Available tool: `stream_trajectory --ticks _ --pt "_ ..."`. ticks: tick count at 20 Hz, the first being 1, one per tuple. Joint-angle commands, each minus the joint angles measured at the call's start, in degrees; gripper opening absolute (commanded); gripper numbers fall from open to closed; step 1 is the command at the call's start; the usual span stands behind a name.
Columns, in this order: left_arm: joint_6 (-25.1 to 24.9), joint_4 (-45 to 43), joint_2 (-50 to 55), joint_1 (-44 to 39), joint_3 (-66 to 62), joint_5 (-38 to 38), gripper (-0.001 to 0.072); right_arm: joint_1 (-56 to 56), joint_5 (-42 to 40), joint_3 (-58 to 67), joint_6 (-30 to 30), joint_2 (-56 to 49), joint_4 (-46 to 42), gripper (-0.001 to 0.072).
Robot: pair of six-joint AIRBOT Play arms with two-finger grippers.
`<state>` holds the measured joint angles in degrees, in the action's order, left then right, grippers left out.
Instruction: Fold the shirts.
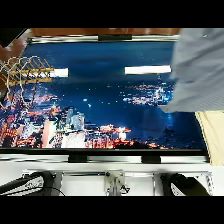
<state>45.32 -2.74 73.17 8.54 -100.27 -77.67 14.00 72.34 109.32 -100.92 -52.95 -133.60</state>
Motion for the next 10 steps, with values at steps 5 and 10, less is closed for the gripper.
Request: stream_trajectory --ticks 5,10 --pt "1.07 -3.78 -0.09 0.17 0.0 -1.88 0.0608 -10.91 -1.42 0.0 -3.72 0.37 -11.47 0.008" --pt "1.49 -5.35 -0.09 0.13 0.0 -1.9 0.0609 -21.42 -6.82 0.0 -5.84 -3.28 -7.85 0.008"
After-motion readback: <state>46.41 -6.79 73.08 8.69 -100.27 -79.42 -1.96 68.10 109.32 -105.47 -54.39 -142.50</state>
